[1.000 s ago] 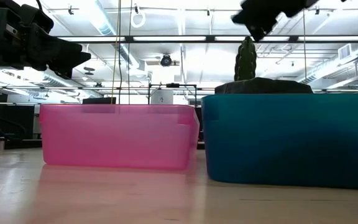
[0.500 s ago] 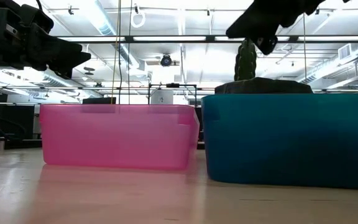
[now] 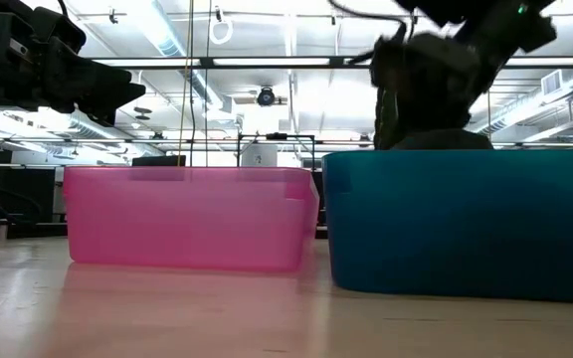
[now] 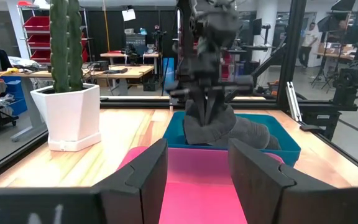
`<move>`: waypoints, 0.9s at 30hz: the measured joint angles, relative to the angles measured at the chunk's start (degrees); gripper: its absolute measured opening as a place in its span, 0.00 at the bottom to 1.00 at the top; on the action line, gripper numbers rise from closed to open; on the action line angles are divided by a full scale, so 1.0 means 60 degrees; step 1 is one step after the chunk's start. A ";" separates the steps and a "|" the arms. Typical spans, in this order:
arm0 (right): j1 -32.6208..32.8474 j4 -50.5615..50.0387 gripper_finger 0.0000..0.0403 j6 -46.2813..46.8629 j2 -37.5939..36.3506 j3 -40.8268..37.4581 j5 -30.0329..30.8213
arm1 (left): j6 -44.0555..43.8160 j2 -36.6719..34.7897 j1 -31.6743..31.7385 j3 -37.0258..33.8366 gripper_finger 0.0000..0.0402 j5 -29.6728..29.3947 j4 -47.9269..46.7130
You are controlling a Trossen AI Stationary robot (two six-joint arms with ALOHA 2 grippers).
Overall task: Pick & Place hat
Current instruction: Put the black cap into the blue bin, then put the top blue cap into the red bin
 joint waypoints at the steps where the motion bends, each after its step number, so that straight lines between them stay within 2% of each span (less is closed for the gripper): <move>1: -0.0040 0.0043 0.00 0.0000 0.0178 0.0007 -0.0140 | -0.0002 0.0000 0.0001 0.0001 0.43 -0.0002 0.0000; 7: -0.0169 0.0003 0.00 0.0005 0.0932 0.0022 -0.0270 | 0.0000 0.0000 0.0003 0.0000 0.43 0.0000 0.0003; 13: -0.0276 0.0000 0.00 0.0016 0.1028 0.0015 -0.0507 | 0.0000 0.0000 0.0000 0.0002 0.43 -0.0003 0.0000; 23: -0.0272 0.0242 0.00 -0.0295 -0.0422 -0.0011 -0.0510 | 0.0000 0.0000 0.0001 0.0001 0.43 -0.0003 0.0001; 27: -0.0267 0.0721 0.03 -0.0219 -0.1133 -0.0010 -0.0517 | 0.0000 0.0000 0.0001 0.0003 0.43 -0.0001 0.0003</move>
